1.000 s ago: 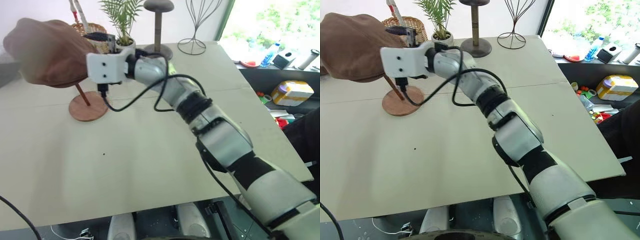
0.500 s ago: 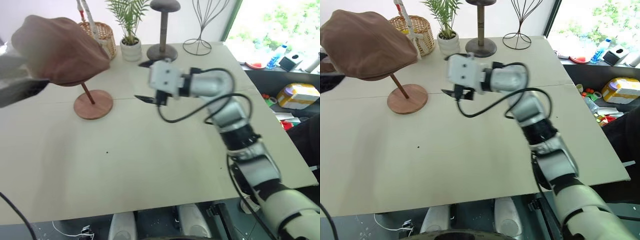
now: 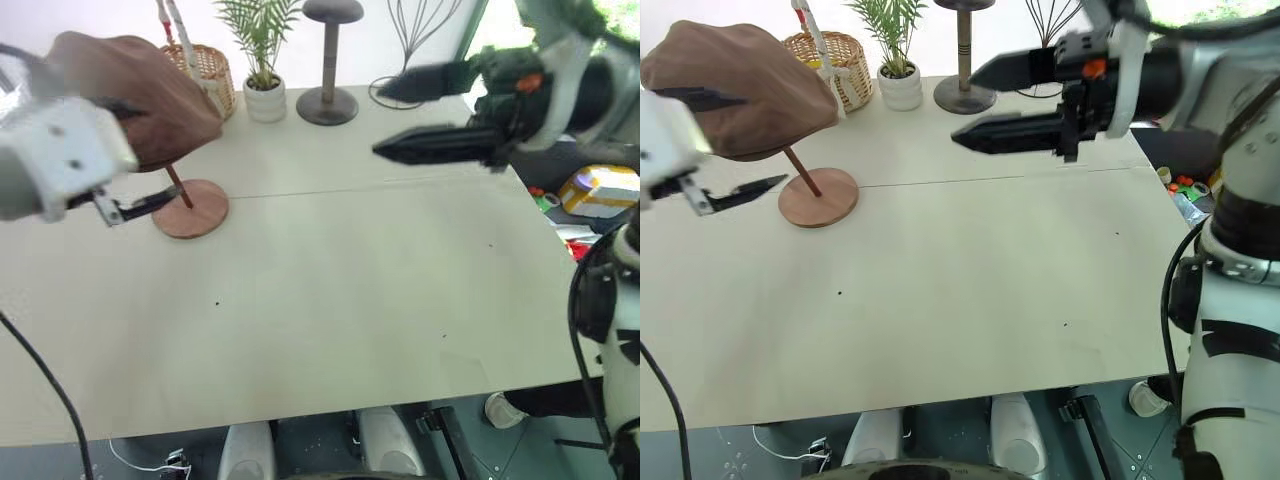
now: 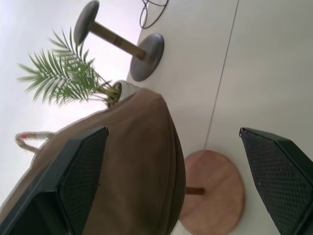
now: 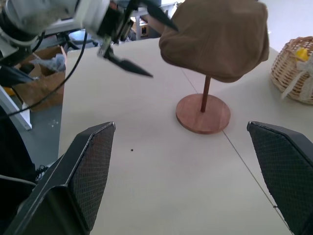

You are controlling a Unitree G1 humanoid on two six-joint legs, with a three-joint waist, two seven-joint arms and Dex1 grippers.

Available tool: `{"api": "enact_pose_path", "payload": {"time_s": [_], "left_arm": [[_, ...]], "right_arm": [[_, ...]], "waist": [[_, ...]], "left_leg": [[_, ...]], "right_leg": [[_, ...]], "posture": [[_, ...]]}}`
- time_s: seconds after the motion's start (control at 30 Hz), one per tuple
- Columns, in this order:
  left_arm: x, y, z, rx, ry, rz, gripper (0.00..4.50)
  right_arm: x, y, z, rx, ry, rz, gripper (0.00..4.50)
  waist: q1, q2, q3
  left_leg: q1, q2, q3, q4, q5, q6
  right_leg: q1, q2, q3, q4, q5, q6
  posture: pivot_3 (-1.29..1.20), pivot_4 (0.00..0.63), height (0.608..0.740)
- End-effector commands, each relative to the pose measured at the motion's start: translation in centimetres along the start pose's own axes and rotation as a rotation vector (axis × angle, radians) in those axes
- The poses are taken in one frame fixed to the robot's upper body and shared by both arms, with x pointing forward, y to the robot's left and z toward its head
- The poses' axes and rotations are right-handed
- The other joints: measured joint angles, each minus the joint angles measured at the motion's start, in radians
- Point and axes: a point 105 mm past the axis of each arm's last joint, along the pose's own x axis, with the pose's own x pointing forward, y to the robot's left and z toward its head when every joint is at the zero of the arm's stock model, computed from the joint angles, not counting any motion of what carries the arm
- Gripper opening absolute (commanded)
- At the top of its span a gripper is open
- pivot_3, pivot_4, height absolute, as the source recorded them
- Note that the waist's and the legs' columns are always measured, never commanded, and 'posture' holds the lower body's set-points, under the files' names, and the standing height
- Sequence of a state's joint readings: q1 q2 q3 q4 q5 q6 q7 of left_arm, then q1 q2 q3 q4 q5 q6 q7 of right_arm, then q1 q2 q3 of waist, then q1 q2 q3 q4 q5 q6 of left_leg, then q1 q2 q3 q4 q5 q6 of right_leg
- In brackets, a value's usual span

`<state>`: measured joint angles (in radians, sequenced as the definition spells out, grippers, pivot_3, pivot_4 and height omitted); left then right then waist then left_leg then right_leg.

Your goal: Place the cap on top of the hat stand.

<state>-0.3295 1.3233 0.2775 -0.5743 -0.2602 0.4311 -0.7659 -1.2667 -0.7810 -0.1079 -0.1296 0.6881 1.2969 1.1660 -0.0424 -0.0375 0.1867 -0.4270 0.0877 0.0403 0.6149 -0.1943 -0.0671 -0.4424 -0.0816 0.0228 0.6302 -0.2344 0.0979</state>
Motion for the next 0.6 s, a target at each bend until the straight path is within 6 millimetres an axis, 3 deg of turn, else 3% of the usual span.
{"api": "enact_pose_path", "payload": {"time_s": [0.03, 0.27, 0.6], "left_arm": [[0.9, 0.6, 1.1, 0.176, 0.046, 0.13, 4.5], [2.1, 0.9, 0.1, 0.313, 0.156, 0.278, 4.5], [4.2, -1.5, -1.9, 0.279, 0.266, 0.28, 4.5]], "right_arm": [[-1.8, 0.3, 3.0, 0.012, -0.077, -0.001, 4.44], [-2.0, -0.3, 3.6, 0.021, -0.074, -0.036, 4.44], [-1.9, -1.2, 3.5, 0.017, -0.083, -0.107, 4.44]], "waist": [[0.001, 0.0, 0.0], [0.0, 0.001, 0.0], [0.002, 0.001, 0.0]], "left_leg": [[0.0, 0.0, 0.0, 0.0, 0.0, 0.0], [0.0, 0.0, 0.0, 0.0, 0.0, 0.0], [-0.001, 0.0, 0.0, 0.001, 0.0, 0.0]], "right_leg": [[0.0, 0.0, 0.0, 0.0, 0.0, 0.0], [-0.001, 0.0, 0.0, 0.001, 0.0, 0.0], [-0.001, 0.0, 0.001, 0.002, 0.0, 0.001]], "posture": [[0.0, 0.15, 0.728], [0.0, 0.15, 0.728], [0.0, 0.15, 0.728]]}}
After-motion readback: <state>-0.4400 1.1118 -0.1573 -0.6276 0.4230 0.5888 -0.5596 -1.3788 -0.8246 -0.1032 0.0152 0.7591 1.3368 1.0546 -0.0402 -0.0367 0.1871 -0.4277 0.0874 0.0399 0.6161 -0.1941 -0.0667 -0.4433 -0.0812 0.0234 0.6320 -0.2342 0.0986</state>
